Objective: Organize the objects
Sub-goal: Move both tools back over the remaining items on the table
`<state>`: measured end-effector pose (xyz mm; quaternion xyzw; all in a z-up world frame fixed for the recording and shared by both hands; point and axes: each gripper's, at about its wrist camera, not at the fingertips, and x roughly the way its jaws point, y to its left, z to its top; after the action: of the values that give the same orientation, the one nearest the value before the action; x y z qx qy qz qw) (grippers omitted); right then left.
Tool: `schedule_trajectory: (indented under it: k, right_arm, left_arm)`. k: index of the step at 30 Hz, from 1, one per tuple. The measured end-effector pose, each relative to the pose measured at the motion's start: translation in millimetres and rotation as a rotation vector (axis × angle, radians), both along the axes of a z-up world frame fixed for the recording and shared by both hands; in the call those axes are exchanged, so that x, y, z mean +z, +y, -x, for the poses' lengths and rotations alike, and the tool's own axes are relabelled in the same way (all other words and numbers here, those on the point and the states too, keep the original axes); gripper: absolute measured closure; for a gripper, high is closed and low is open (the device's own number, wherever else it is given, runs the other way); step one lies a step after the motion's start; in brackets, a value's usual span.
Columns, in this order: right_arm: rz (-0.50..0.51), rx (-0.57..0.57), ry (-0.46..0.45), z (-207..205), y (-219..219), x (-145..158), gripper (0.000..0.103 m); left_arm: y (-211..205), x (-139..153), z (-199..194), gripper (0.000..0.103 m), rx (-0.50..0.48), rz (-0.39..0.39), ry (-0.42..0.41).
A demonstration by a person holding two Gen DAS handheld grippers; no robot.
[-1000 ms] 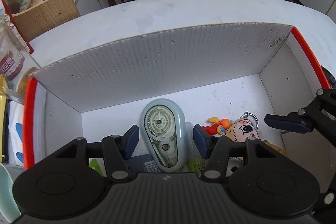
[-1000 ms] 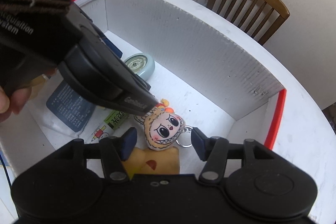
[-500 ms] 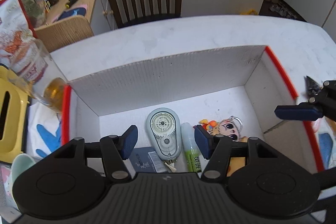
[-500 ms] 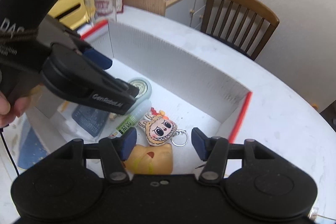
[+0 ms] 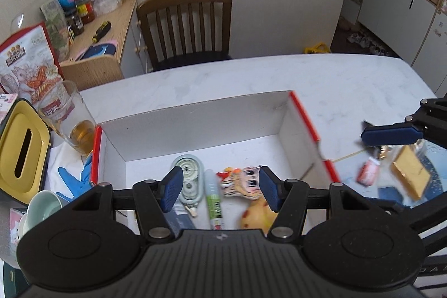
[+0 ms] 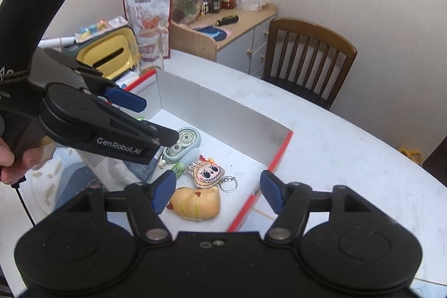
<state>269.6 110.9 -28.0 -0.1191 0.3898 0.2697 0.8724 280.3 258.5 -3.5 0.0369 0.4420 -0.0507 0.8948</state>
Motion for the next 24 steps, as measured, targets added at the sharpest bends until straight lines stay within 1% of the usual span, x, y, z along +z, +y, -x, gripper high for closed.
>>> schedule_trajectory:
  k: [2, 4, 10, 13, 14, 22, 24]
  right_arm:
    - [-0.017, 0.005, -0.014, 9, -11, 7, 0.032]
    - [-0.033, 0.009, -0.026, 16, -23, 12, 0.027]
    - [-0.068, 0.0, -0.058, 33, -65, 26, 0.021]
    - [-0.082, -0.016, -0.066, 39, -89, 29, 0.019]
    - [-0.085, -0.022, -0.067, 41, -96, 30, 0.017]
    - [-0.092, -0.084, -0.071, 58, -151, 24, 0.007]
    - [-0.101, -0.101, -0.067, 63, -166, 21, 0.002]
  left_arm:
    - [-9, 6, 8, 0.038, -0.004, -0.006, -0.018]
    - [-18, 11, 15, 0.038, -0.008, -0.006, -0.031]
    - [-44, 18, 35, 0.038, 0.003, 0.015, -0.047]
    - [-59, 20, 42, 0.032, 0.005, 0.019, -0.054]
    - [-64, 21, 44, 0.03, 0.0, 0.024, -0.054]
    - [-115, 18, 55, 0.03, -0.026, 0.018, -0.048]
    - [-129, 18, 58, 0.03, -0.038, 0.011, -0.057]
